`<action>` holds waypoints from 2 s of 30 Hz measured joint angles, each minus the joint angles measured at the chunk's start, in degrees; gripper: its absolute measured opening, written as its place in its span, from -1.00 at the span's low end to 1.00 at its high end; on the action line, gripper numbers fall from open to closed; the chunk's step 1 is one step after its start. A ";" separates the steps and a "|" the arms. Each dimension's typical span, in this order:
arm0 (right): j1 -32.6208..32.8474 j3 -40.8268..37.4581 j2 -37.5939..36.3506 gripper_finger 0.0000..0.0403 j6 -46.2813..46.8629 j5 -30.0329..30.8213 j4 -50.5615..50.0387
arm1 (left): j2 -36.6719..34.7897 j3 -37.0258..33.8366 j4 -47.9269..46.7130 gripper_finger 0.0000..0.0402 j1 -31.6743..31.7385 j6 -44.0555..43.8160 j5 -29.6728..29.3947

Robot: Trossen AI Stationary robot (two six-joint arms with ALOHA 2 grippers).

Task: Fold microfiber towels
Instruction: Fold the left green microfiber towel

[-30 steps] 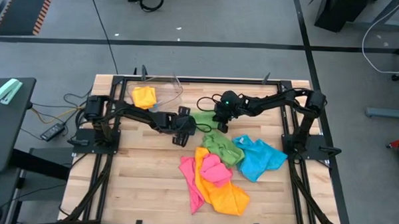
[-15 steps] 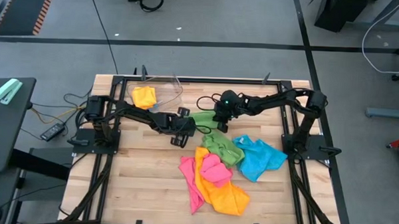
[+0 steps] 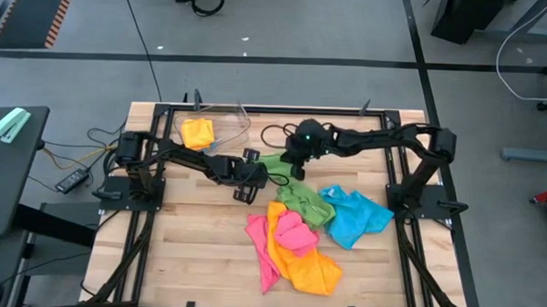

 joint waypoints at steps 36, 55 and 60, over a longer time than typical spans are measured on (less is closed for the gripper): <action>4.32 -6.29 0.11 -0.71 -5.22 18.97 -12.14 | -3.94 -0.02 1.77 -0.05 -4.19 -23.11 6.89; -14.53 -5.70 0.11 -0.71 -14.39 13.06 3.20 | -10.54 -0.02 -7.40 -0.08 -4.24 -3.55 5.67; -13.07 -5.70 0.12 -0.71 -11.67 9.49 -0.40 | -10.22 0.00 -6.96 0.09 -4.21 4.98 3.40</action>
